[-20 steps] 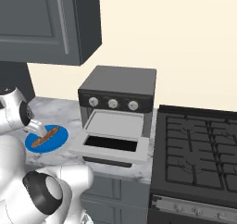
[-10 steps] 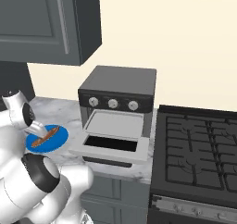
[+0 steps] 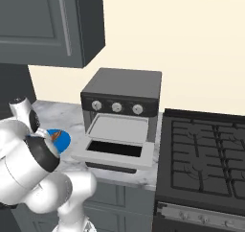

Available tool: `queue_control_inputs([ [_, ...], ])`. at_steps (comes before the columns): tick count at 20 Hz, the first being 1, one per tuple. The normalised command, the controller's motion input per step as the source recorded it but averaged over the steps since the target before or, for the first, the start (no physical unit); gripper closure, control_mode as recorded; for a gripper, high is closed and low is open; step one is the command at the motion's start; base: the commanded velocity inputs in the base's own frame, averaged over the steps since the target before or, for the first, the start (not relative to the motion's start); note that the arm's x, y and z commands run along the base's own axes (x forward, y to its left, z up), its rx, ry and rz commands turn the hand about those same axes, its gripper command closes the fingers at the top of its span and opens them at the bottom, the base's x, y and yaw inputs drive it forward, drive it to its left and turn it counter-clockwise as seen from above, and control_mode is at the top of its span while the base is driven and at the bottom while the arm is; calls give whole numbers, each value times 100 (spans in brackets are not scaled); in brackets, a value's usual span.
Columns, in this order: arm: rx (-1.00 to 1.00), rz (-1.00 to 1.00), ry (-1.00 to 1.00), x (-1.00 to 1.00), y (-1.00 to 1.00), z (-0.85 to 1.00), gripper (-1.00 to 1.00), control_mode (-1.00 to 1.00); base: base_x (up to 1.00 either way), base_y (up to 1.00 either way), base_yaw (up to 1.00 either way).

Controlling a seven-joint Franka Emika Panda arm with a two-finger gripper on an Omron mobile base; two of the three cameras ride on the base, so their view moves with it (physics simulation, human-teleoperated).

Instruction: Pull the toaster oven rack outwards. Pick up the baguette from the plate and place it on the toaster oven rack. Close the toaster oven door fully and set the temperature to the lowest setting.

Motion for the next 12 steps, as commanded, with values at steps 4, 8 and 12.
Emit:
queue_control_inputs([
  [4,0,0,2,27,24,-29,-100,-100,0,0,0],
  [8,0,0,1,33,16,-30,-100,-100,0,0,0],
  [12,0,0,0,34,16,-28,-100,-100,0,0,0],
])
